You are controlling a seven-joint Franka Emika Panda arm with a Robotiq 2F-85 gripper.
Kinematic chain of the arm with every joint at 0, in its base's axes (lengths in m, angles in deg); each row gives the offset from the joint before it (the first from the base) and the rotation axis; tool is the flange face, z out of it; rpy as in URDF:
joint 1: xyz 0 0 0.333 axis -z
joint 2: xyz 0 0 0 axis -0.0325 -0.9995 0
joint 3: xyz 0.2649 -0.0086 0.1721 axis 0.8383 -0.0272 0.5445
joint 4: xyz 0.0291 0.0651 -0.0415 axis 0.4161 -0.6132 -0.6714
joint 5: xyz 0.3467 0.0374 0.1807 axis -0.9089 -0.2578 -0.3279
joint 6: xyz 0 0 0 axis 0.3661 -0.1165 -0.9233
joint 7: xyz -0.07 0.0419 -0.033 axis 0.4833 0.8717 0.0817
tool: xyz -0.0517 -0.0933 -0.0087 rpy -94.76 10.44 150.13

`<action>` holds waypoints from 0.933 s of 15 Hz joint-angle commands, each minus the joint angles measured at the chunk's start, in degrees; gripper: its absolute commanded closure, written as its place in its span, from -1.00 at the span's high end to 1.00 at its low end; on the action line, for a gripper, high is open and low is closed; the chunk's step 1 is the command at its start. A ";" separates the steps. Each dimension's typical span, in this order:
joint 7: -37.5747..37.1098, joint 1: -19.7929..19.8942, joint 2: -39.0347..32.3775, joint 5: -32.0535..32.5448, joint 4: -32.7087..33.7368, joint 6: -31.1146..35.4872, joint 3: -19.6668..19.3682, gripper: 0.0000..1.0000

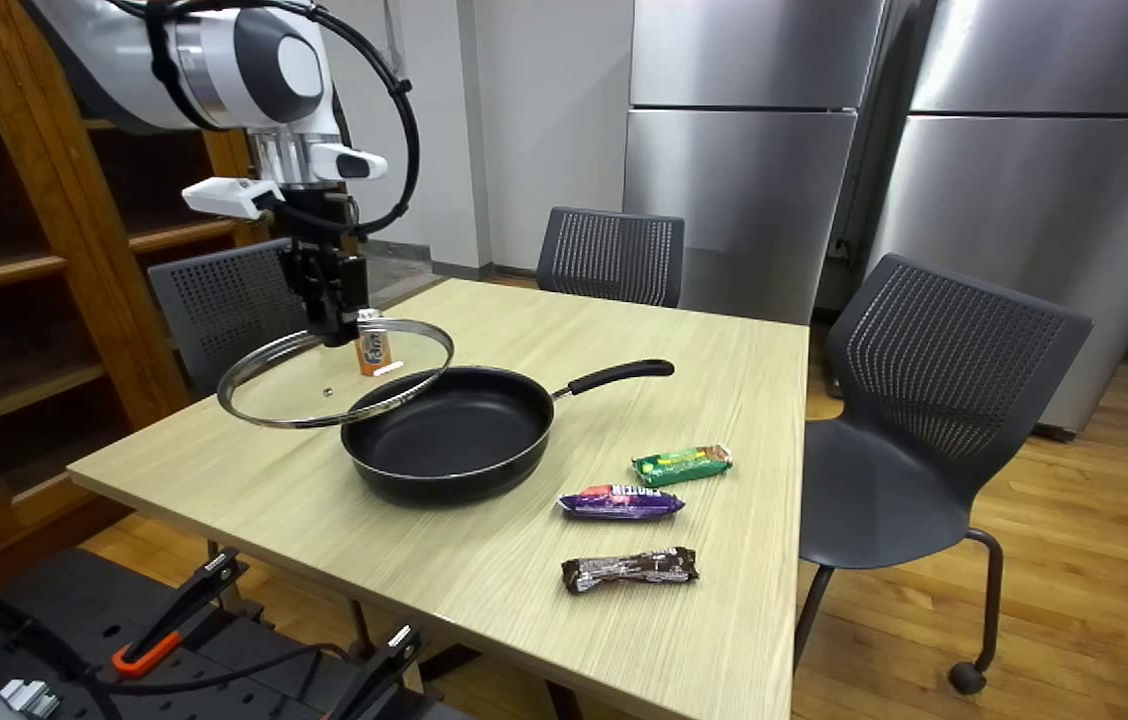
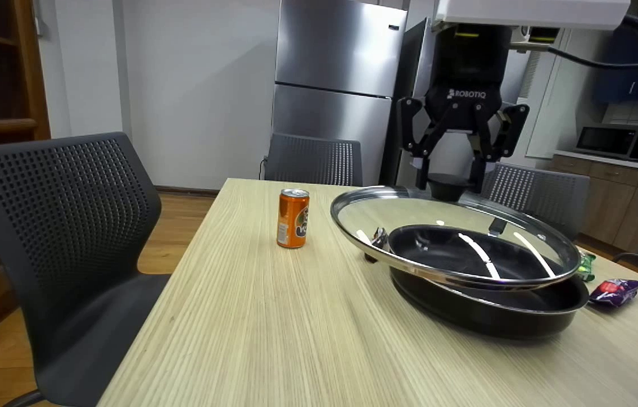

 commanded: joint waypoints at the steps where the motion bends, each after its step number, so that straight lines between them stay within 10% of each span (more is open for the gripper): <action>1: -3.84 -1.80 2.02 2.36 1.13 -4.17 2.74 -0.21; 14: -6.35 -8.57 -7.54 2.54 11.99 -8.73 7.85 -0.21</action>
